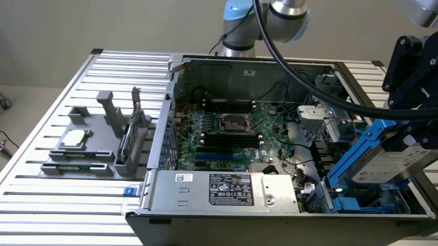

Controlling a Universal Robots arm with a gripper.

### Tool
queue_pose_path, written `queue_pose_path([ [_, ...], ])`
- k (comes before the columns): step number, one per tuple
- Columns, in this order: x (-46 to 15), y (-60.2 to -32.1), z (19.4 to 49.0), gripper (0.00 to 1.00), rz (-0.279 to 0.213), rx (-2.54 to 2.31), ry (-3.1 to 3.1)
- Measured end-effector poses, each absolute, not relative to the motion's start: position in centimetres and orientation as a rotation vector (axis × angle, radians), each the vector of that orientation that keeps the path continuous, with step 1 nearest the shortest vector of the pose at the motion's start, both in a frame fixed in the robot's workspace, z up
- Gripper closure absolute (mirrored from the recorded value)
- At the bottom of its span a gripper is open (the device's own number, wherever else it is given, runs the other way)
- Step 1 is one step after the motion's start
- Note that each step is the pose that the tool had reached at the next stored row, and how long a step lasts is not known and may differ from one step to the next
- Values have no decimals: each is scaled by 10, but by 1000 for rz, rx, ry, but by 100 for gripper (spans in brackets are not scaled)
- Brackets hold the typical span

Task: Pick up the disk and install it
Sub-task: 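Insert the disk into the insertion slot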

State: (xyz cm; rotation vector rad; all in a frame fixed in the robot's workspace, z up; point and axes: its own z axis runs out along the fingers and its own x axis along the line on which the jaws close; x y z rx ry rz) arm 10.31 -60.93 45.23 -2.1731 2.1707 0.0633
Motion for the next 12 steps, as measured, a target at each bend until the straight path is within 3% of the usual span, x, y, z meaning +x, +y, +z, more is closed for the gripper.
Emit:
queue_pose_path([
  [12, 109, -611, 448, 67, 85, -2185, 2180],
])
